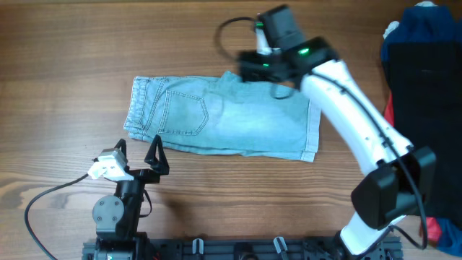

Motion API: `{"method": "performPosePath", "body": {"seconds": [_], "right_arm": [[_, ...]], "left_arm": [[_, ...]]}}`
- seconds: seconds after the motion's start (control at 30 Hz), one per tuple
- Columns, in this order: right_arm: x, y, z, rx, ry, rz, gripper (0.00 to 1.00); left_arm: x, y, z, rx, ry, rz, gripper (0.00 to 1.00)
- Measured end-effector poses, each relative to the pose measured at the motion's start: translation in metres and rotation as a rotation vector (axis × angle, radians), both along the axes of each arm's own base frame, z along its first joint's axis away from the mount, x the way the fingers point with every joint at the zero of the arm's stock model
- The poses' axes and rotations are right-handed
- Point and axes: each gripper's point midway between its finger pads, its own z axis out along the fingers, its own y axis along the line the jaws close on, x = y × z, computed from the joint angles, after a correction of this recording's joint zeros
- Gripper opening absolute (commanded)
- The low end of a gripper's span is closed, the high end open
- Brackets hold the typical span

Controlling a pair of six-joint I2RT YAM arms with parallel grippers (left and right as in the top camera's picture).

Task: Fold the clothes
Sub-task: 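Drag the light-blue denim shorts left and lay them flat on the table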

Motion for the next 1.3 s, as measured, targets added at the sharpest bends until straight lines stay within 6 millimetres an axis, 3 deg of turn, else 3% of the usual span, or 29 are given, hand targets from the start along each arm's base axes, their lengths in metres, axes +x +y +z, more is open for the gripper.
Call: {"method": "performPosePath", "body": {"seconds": [0.07, 0.1, 0.2, 0.33, 0.47, 0.77, 0.9, 1.03, 1.3], "right_arm": [[-0.015, -0.031, -0.021, -0.040, 0.116, -0.073, 0.74], [-0.023, -0.044, -0.032, -0.053, 0.167, -0.112, 0.63], [-0.029, -0.069, -0.069, -0.063, 0.225, -0.218, 0.14], [-0.027, -0.097, -0.110, -0.044, 0.225, -0.320, 0.12], [-0.028, -0.127, -0.133, -0.005, 0.236, -0.420, 0.07], [-0.023, -0.129, -0.149, 0.030, 0.205, -0.434, 0.07], [-0.019, -0.128, -0.171, 0.023, 0.227, -0.438, 0.04], [-0.012, -0.131, -0.172, 0.039, 0.213, -0.457, 0.04], [0.031, -0.152, -0.167, 0.032, 0.090, -0.411, 0.08]], "left_arm": [[0.000, 0.000, 0.000, 0.000, 0.000, 0.000, 1.00], [0.000, 0.000, 0.000, 0.000, 0.000, 0.000, 1.00], [0.000, 0.000, 0.000, 0.000, 0.000, 0.000, 1.00], [0.000, 0.000, 0.000, 0.000, 0.000, 0.000, 1.00], [0.000, 0.000, 0.000, 0.000, 0.000, 0.000, 1.00], [0.000, 0.000, 0.000, 0.000, 0.000, 0.000, 1.00], [0.000, 0.000, 0.000, 0.000, 0.000, 0.000, 1.00], [0.000, 0.000, 0.000, 0.000, 0.000, 0.000, 1.00], [0.000, 0.000, 0.000, 0.000, 0.000, 0.000, 1.00]]}}
